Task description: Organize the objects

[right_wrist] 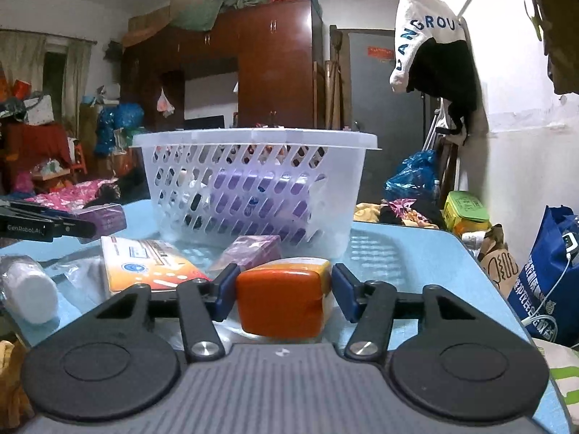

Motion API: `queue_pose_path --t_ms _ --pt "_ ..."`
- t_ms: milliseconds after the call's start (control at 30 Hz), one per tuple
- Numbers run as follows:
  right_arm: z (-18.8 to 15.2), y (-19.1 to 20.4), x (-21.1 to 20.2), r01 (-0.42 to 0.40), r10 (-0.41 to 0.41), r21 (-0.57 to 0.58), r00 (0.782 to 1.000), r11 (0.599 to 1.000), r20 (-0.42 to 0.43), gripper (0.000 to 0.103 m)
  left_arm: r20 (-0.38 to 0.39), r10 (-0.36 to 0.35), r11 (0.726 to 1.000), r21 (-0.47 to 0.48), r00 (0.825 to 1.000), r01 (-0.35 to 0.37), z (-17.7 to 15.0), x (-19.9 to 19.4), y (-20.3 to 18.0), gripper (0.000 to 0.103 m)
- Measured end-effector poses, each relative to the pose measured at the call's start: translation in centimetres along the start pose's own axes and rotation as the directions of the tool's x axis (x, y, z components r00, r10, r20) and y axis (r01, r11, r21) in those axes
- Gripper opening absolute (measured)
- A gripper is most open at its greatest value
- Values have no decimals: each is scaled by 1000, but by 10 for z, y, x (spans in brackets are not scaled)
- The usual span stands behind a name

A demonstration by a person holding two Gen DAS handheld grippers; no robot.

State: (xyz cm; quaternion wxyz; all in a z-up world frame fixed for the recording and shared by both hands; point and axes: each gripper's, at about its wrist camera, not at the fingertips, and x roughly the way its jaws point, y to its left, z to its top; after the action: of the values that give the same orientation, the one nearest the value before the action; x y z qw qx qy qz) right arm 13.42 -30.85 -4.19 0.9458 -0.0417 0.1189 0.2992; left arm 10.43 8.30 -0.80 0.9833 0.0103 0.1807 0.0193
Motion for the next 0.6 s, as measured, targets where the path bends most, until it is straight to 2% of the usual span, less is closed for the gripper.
queue_pose_path --t_ms 200,433,600 --pt "8 -8 -8 -2 1 22 1000 1000 27 57 53 -15 1000 -15 998 16 0 -5 2 41" --pt "17 -12 -15 -5 3 36 999 999 49 56 77 -26 999 -41 997 29 2 -7 5 41" --pt "35 -14 -21 -12 9 33 997 999 74 56 128 -37 998 -48 991 44 17 -22 3 41"
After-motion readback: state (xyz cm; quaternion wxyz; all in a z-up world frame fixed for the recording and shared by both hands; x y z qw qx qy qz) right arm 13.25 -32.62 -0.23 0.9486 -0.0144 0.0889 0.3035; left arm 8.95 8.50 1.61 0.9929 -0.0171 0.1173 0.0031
